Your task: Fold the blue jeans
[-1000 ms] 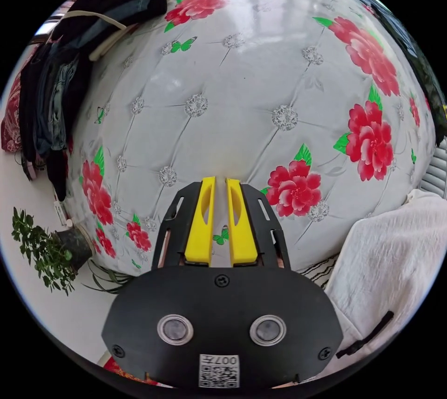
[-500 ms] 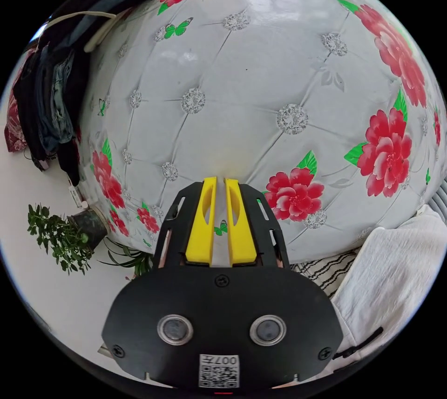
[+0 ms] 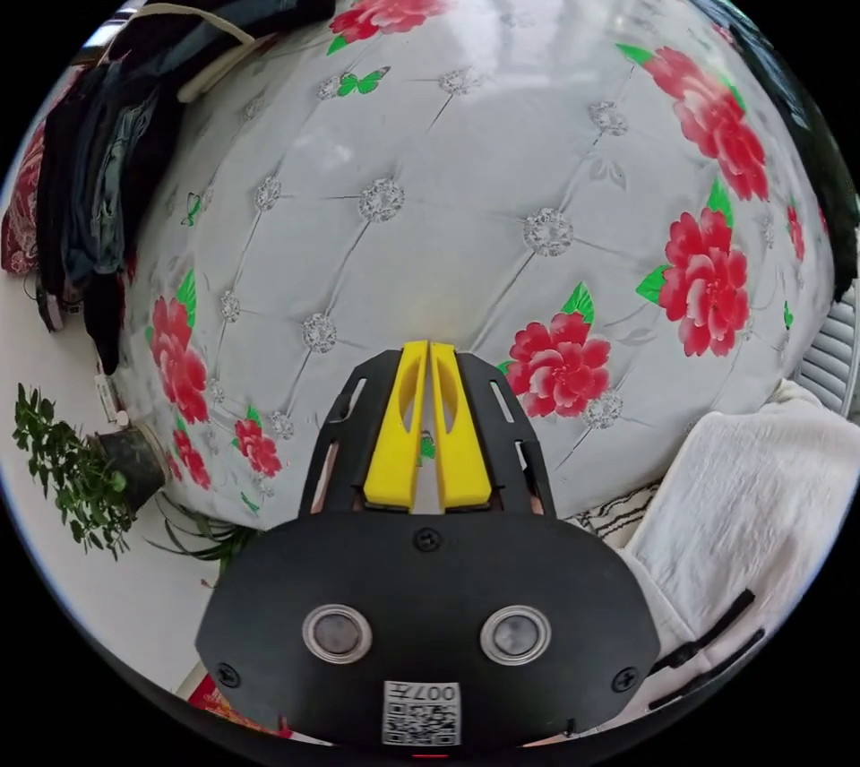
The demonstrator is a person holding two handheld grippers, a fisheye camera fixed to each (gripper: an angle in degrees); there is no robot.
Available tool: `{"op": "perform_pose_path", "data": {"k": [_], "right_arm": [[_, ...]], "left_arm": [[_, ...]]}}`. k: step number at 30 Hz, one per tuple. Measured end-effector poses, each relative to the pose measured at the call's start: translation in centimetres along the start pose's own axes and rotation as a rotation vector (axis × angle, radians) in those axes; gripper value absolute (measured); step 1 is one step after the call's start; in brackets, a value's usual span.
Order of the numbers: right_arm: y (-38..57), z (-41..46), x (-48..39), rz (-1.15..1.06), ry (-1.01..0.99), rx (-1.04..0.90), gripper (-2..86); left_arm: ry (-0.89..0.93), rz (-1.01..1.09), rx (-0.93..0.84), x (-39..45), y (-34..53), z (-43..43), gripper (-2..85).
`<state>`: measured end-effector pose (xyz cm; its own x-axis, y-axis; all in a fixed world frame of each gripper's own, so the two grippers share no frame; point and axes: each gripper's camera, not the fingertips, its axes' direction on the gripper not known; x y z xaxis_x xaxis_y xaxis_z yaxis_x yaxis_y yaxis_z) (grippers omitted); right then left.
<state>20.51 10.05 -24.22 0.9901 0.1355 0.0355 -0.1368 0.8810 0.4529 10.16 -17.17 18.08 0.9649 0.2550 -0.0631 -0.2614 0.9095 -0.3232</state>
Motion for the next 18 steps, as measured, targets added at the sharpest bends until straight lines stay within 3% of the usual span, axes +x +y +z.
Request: {"op": "perform_pose_path", "data": {"k": [5,10,14,18], "right_arm": [[4.2,15.5,-15.8,-0.115,-0.423,-0.289,-0.2],[6.8,20.1,-27.8,-0.326,-0.696,-0.382,0.5],[7.6,20.6,-29.7,-0.438,-0.598,-0.408,3.0],[8.6,21.5,-25.7,-0.273,-0.478,-0.423,5.0]], "left_arm": [[0.118,-0.048,0.237,-1.8,7.7,-0.3,-0.5],[0.088,-0.183,0.352,-7.1,15.5,0.2,1.6],[0.098,-0.372,0.419,-14.6,21.3,0.9,5.5],[-0.018,-0.29,0.518,-16.0,22.7,-1.3,6.4]]}}
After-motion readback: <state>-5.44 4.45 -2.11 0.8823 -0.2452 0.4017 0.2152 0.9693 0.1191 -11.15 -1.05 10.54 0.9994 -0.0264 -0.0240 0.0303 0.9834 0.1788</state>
